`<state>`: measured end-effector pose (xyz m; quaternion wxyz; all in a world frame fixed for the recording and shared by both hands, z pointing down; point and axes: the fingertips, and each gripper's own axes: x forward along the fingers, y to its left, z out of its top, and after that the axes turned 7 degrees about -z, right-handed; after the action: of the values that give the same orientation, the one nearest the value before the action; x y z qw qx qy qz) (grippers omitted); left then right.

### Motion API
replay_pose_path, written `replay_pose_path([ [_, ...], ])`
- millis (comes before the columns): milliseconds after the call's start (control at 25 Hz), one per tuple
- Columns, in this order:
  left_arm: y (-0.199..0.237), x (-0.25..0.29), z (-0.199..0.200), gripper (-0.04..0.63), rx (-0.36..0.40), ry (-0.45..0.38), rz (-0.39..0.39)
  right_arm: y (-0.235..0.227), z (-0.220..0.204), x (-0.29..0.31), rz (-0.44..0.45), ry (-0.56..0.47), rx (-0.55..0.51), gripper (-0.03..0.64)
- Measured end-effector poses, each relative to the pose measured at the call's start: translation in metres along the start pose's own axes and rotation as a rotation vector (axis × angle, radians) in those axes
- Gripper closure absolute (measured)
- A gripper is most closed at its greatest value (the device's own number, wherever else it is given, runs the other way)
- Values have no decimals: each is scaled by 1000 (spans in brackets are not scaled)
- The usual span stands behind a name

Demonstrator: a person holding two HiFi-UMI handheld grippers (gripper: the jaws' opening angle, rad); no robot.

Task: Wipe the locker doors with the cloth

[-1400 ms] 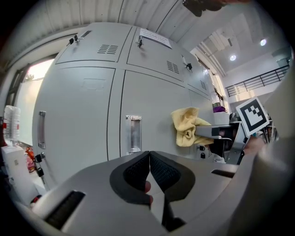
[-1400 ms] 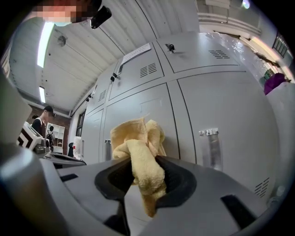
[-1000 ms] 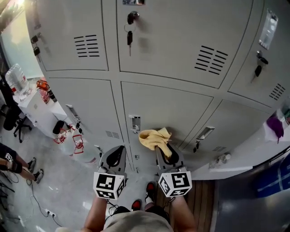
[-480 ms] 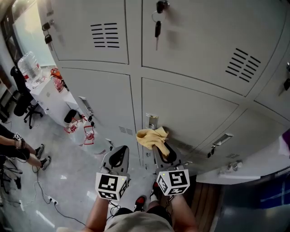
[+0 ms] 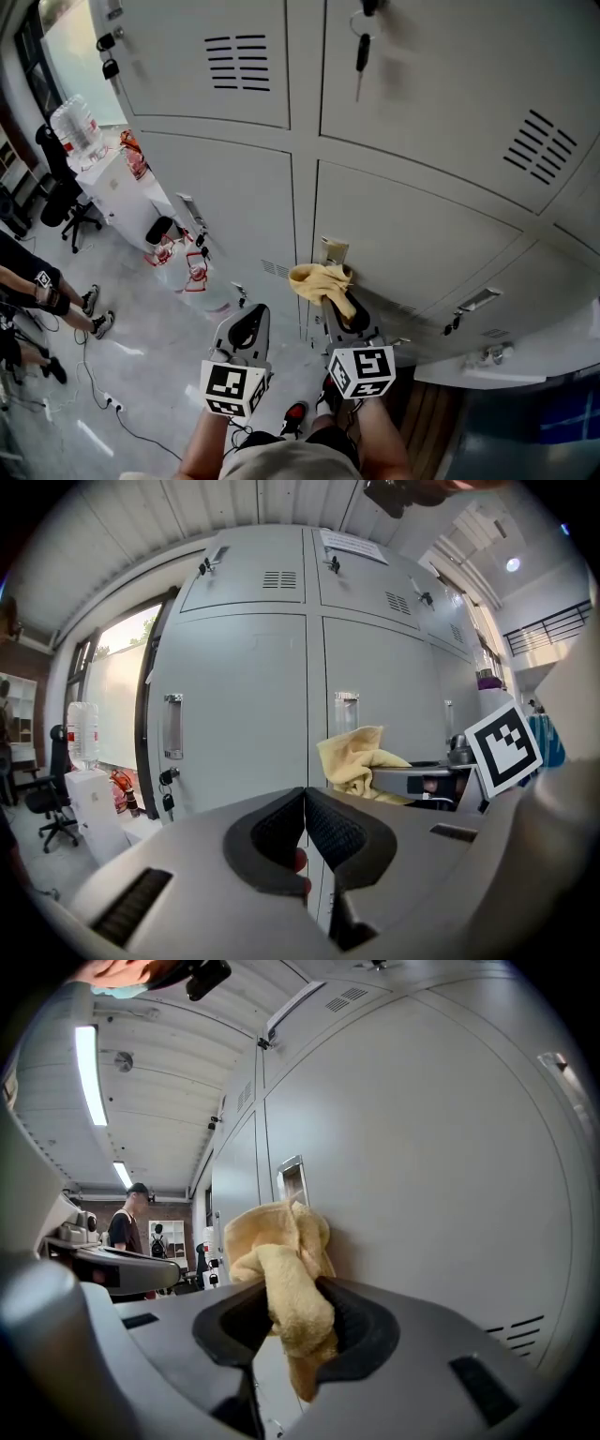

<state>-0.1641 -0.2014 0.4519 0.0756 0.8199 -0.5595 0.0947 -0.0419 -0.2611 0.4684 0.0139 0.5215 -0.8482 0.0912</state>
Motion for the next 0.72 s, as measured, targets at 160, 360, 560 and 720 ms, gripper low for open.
replay_pose_path([
  [160, -1, -1, 0, 572, 1, 0, 1, -6, -1, 1, -12, 2, 10, 485],
  [360, -5, 0, 2, 572, 5, -3, -8, -14, -1, -1, -32, 1, 9, 485],
  [560, -10, 4, 4, 572, 7, -8, -26, -24, -2, -7, -60, 1, 6, 485],
  [720, -17, 9, 3, 572, 7, -6, -47, -35, -4, -14, -90, 4, 3, 485],
])
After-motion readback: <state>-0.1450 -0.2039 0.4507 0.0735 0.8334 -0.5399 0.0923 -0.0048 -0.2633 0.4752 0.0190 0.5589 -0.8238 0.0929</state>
